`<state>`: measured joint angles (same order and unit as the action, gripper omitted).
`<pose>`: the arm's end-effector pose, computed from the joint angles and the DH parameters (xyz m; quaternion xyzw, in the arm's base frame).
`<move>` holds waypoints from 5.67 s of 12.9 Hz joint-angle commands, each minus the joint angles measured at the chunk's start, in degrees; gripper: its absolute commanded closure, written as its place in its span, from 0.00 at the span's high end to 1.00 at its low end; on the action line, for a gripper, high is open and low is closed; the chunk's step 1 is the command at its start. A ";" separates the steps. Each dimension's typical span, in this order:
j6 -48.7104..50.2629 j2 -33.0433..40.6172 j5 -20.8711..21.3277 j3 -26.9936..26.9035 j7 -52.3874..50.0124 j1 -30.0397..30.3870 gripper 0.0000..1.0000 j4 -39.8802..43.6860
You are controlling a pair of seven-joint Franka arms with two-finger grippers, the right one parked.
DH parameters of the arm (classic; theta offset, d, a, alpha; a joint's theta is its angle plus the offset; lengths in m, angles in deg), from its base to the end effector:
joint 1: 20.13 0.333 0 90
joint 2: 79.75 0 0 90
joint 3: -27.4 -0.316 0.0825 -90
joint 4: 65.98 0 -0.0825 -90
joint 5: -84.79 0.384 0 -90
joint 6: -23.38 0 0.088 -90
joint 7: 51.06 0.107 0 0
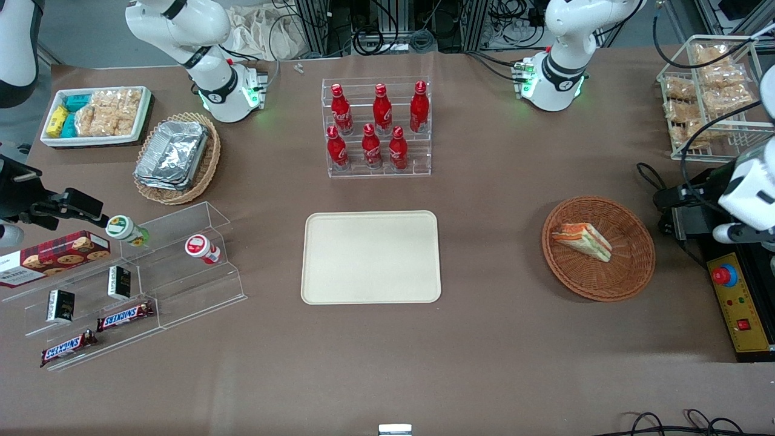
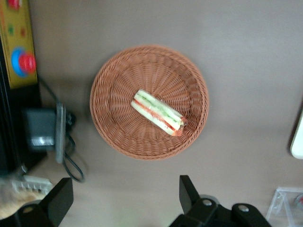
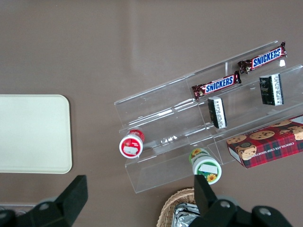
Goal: Place sandwich from basket to tray
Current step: 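Move the left gripper over the wrapped sandwich in the wicker basket, then lower the left gripper and close it on the sandwich, then lift the sandwich up out of the basket with the left gripper, then carry the sandwich over the cream tray with the left gripper, then lower the sandwich onto the tray and open the left gripper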
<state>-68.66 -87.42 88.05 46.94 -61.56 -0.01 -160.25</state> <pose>0.5834 0.0218 0.5201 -0.9923 -0.0924 0.0815 0.0130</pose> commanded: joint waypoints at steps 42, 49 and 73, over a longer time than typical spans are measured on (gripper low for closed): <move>4.83 -4.19 -0.17 7.00 -51.60 -4.21 0.00 6.45; 3.71 -8.48 1.04 16.58 -36.16 -8.58 0.00 7.34; -26.27 -37.68 21.00 16.32 -40.37 -31.73 1.00 11.12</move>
<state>-96.44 -125.68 107.89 63.29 -99.40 -31.71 -150.29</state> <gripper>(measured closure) 0.639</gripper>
